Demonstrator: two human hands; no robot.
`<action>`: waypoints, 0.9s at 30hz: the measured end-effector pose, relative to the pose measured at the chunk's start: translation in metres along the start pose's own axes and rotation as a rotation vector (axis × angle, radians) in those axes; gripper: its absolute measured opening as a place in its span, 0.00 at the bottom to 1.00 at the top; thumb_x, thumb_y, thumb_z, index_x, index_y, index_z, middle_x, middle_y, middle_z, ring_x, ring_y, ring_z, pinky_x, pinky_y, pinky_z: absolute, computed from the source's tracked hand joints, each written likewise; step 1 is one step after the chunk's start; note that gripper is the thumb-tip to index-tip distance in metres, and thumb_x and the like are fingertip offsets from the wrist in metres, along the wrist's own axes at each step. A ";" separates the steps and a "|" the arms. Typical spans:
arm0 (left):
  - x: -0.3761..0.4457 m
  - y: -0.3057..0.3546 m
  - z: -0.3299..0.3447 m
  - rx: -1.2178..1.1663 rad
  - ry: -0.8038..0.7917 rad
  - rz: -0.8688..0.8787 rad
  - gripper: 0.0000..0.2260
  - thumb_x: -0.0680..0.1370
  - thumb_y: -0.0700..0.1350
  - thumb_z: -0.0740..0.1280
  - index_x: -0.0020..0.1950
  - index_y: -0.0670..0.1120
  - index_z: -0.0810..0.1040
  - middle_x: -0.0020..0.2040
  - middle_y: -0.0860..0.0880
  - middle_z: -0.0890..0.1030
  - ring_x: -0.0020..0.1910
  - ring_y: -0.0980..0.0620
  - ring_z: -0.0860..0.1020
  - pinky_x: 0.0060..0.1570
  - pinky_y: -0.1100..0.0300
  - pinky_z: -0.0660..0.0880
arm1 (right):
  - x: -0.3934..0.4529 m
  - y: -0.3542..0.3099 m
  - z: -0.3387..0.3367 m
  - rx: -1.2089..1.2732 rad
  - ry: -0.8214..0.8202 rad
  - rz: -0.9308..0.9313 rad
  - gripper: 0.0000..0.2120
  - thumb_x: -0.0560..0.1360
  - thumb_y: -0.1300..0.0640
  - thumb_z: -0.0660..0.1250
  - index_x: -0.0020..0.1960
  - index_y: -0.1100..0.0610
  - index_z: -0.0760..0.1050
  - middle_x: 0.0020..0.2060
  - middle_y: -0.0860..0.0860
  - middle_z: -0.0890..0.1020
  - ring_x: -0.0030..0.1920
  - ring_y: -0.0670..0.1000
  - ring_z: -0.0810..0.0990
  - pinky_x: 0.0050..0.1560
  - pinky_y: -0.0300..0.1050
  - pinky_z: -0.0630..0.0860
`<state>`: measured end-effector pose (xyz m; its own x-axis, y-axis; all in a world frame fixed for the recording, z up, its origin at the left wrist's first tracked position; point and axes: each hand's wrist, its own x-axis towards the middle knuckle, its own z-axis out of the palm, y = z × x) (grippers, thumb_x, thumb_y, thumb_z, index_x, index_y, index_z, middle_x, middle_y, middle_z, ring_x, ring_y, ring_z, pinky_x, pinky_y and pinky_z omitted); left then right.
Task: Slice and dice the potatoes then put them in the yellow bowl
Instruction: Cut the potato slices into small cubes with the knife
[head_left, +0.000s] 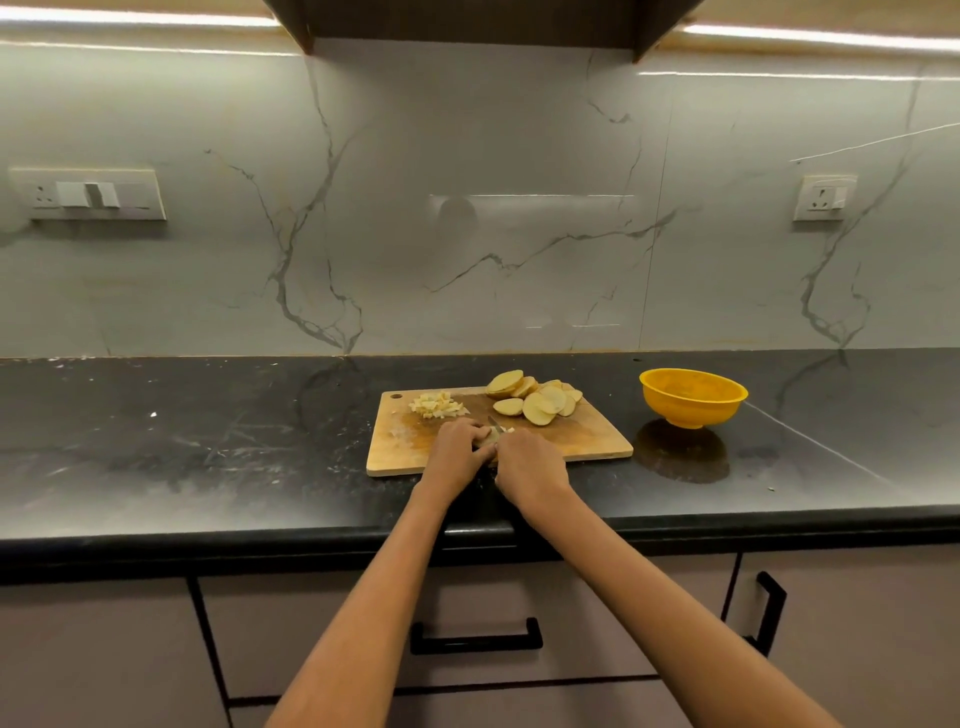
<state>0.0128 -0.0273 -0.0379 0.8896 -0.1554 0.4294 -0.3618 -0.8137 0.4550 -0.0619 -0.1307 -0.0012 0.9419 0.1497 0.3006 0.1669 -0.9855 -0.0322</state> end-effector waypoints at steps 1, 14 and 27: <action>-0.001 0.001 0.000 0.002 0.004 0.000 0.16 0.77 0.45 0.66 0.61 0.39 0.78 0.63 0.43 0.77 0.63 0.47 0.73 0.62 0.57 0.66 | 0.000 0.001 -0.001 -0.016 -0.005 -0.019 0.11 0.79 0.63 0.59 0.57 0.61 0.76 0.55 0.57 0.79 0.50 0.54 0.81 0.43 0.43 0.74; -0.006 0.001 0.002 -0.060 0.094 -0.053 0.19 0.77 0.44 0.67 0.65 0.38 0.74 0.66 0.43 0.74 0.66 0.48 0.70 0.65 0.60 0.62 | -0.059 0.025 0.005 0.098 0.080 0.081 0.18 0.81 0.56 0.55 0.70 0.60 0.62 0.50 0.53 0.81 0.48 0.51 0.82 0.40 0.41 0.73; -0.007 0.001 -0.001 -0.079 0.091 -0.048 0.17 0.77 0.44 0.66 0.63 0.37 0.75 0.65 0.42 0.75 0.65 0.47 0.71 0.64 0.61 0.63 | -0.015 0.016 0.005 0.241 0.035 0.127 0.11 0.80 0.57 0.59 0.59 0.61 0.73 0.50 0.55 0.81 0.49 0.53 0.80 0.42 0.42 0.70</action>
<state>0.0065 -0.0262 -0.0397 0.8788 -0.0627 0.4730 -0.3431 -0.7719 0.5352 -0.0721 -0.1482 -0.0110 0.9498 0.0192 0.3123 0.1165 -0.9480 -0.2960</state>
